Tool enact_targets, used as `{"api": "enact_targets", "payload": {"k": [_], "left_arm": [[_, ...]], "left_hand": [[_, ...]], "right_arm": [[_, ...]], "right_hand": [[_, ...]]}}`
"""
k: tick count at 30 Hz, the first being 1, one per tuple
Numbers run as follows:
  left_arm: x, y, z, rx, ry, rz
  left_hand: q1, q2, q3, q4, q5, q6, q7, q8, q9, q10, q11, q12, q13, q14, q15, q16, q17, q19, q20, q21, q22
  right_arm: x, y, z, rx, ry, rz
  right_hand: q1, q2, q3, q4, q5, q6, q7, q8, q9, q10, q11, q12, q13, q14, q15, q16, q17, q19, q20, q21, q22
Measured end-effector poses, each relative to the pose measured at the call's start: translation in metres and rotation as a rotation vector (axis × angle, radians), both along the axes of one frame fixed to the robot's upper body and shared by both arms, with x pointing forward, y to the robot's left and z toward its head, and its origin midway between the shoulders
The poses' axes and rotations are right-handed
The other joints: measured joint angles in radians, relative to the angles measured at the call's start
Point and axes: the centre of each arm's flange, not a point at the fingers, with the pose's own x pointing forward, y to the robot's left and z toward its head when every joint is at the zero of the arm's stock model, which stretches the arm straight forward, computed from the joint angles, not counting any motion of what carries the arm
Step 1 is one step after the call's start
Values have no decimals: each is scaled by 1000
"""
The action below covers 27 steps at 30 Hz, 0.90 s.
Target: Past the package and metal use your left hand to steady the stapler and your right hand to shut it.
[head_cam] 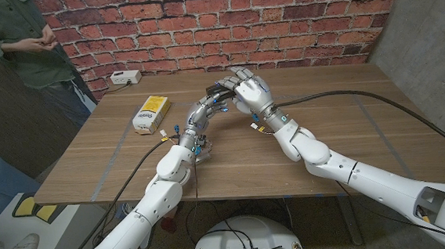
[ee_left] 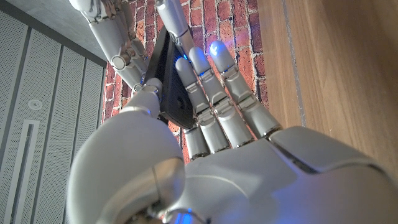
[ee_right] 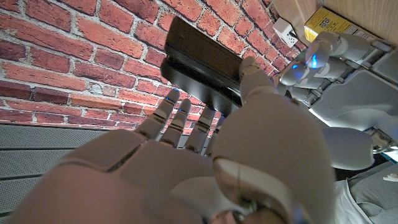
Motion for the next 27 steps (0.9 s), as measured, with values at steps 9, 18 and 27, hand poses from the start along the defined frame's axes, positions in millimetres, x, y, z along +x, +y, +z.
{"api": "enact_targets", "payload": {"k": [9, 18, 27], "left_arm": [[-1, 1, -1, 5, -14, 14], [-2, 1, -2, 4, -18, 28], [-2, -1, -2, -1, -20, 29]], "left_hand": [[-42, -42, -40, 9, 0, -52, -16, -7, -31, -68, 8, -52, -17, -75, 31, -43, -34, -21, 7, -9, -4], [-60, -60, -66, 16, 0, -218, -25, -19, -73, -148, 9, -101, -15, -172, 66, -68, -57, -51, 11, -23, -5], [-66, -65, -78, 20, 0, -287, -38, -25, -94, -174, 11, -120, -14, -203, 74, -72, -58, -55, 12, -32, -5]], "right_arm": [[0, -4, 3, 21, 6, 2], [-1, -6, 4, 31, 3, 0], [-2, -8, 6, 41, -2, 0]], "right_hand": [[1, 1, 0, 0, 0, 4, 4, 0, -3, 4, -3, 0, 0, 8, 0, 0, 0, 5, 5, -4, 0], [3, 3, -4, 4, 0, 6, 6, -8, -4, 5, -5, 0, -1, 9, -2, 7, 0, 5, 5, -4, 0], [3, 2, -5, 4, 0, 6, 6, -8, -4, 7, -3, -2, -1, 9, -2, 7, 0, 14, 7, -8, 0]]}}
